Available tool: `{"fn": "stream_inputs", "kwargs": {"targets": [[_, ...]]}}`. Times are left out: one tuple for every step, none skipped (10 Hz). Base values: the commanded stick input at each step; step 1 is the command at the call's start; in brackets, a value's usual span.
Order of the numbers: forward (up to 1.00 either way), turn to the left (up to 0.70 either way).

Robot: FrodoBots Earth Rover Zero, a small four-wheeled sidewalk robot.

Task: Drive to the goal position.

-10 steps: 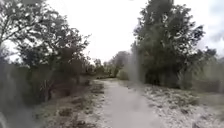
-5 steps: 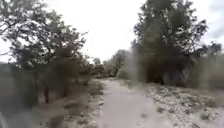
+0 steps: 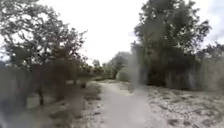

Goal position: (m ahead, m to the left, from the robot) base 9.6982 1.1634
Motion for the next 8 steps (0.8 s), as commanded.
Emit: {"fn": "stream_inputs", "kwargs": {"targets": [[0.59, 0.01], [0.59, 0.01], [0.59, 0.01], [0.59, 0.01], [0.59, 0.01], [0.59, 0.01], [0.59, 0.01], [0.59, 0.01]]}}
